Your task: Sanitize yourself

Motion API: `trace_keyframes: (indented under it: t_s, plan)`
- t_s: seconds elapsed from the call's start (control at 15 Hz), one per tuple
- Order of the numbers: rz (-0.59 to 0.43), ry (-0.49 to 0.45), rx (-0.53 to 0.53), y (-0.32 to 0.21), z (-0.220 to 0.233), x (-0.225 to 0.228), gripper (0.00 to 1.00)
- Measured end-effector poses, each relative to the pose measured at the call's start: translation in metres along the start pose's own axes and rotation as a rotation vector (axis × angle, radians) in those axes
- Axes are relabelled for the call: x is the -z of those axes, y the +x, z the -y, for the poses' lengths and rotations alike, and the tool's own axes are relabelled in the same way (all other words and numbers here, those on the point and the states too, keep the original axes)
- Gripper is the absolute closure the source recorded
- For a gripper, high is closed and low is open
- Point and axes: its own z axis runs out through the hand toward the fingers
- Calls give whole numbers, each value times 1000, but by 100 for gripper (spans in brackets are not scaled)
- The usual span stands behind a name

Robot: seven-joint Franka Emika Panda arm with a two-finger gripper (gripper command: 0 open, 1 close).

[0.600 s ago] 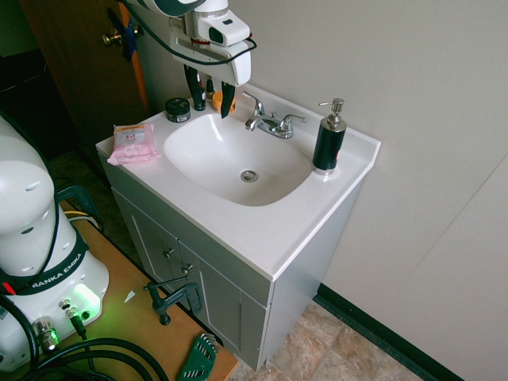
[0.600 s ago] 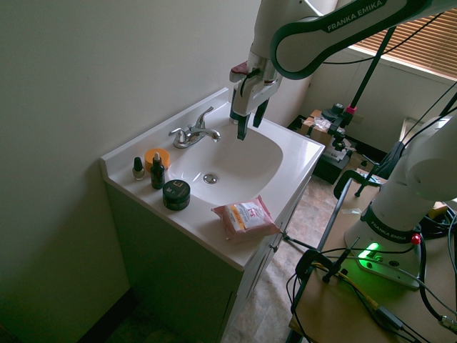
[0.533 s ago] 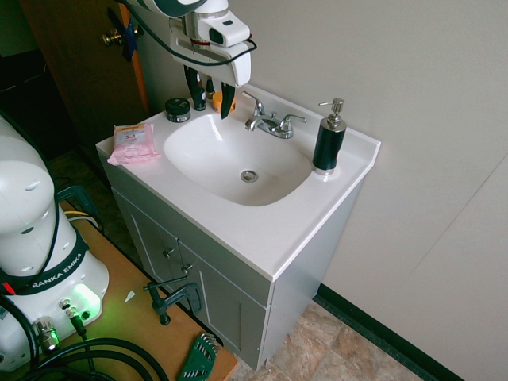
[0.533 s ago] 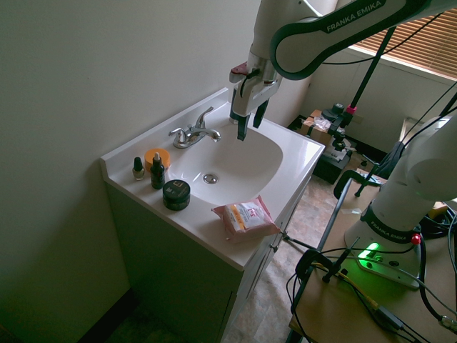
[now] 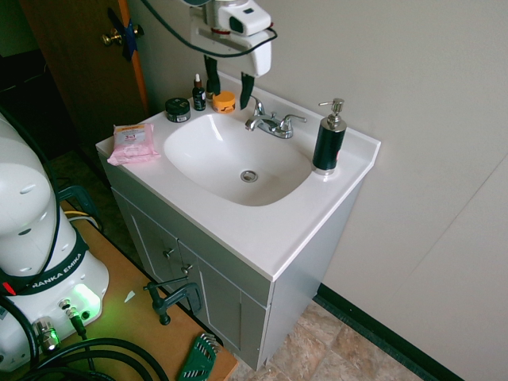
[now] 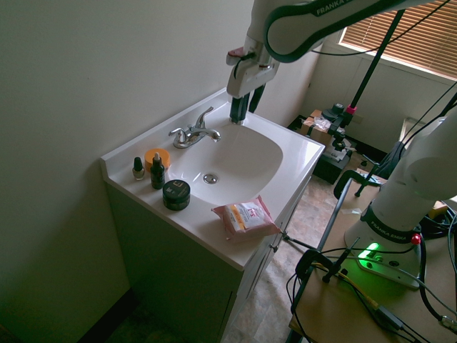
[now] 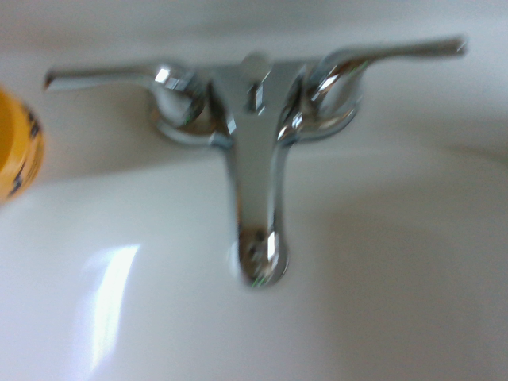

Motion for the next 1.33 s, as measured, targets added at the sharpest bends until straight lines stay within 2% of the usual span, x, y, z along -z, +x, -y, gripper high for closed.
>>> trace_keyframes:
  t_s: [0.27,0.53,0.8,1.33]
  plan:
    - [-22,9,-105,81,2,12,100]
    - [-30,16,-202,138,-14,21,100]
    - [-34,23,-224,154,-15,28,100]
    - [-30,16,-276,177,-27,12,100]
